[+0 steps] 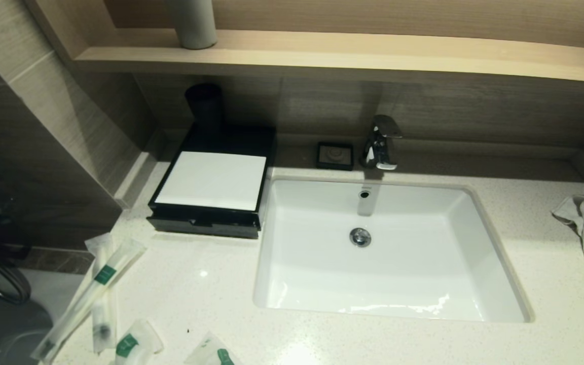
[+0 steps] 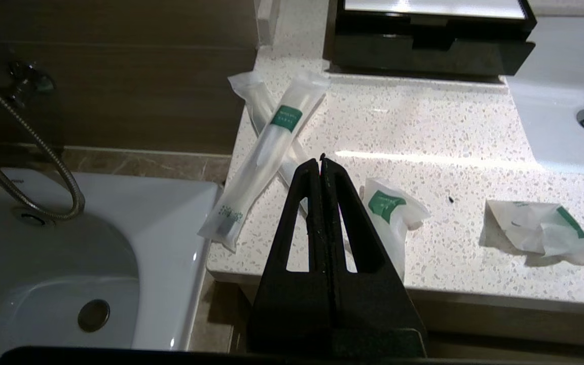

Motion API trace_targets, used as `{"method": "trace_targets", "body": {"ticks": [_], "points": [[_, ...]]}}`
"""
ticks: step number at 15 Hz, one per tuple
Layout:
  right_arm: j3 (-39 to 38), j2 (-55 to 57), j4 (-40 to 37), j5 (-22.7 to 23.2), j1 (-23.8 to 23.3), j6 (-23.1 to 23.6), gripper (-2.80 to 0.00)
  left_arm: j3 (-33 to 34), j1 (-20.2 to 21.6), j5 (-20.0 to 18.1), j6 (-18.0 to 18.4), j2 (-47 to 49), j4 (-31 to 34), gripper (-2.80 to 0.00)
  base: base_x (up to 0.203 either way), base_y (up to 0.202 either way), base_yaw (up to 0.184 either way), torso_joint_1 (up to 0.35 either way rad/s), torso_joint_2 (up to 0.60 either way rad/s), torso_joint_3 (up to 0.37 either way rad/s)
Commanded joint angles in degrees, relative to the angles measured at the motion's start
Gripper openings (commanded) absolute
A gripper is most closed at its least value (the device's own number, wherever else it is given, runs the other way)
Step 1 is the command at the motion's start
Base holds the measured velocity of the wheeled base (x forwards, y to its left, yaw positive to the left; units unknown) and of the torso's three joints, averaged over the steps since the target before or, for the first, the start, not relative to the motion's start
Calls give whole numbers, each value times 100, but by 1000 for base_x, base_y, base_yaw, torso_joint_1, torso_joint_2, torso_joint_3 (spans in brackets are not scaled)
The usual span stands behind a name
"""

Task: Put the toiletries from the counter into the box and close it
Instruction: Open the drawer

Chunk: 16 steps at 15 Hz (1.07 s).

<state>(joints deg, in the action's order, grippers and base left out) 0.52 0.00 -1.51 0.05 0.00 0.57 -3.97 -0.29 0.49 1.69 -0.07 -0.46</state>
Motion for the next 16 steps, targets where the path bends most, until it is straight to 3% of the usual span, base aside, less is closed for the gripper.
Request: {"method": "trace_targets", "body": {"ticks": [1, 4, 9, 16], "points": [[0, 0, 2, 3, 0, 4, -280, -339, 3, 28, -2, 7, -3, -280, 0, 0, 0, 0, 0, 0], [0, 0, 2, 3, -1, 2, -280, -980, 3, 34, 14, 7, 177, -280, 0, 0, 0, 0, 0, 0], [0, 0, -5, 3, 0, -3, -280, -2362, 3, -77, 20, 130, 1367, -280, 0, 0, 0, 0, 0, 0], [0, 0, 2, 3, -4, 4, -280, -3082, -6, -115, 3, 2183, 1313, -280, 0, 0, 0, 0, 0, 0]]}}
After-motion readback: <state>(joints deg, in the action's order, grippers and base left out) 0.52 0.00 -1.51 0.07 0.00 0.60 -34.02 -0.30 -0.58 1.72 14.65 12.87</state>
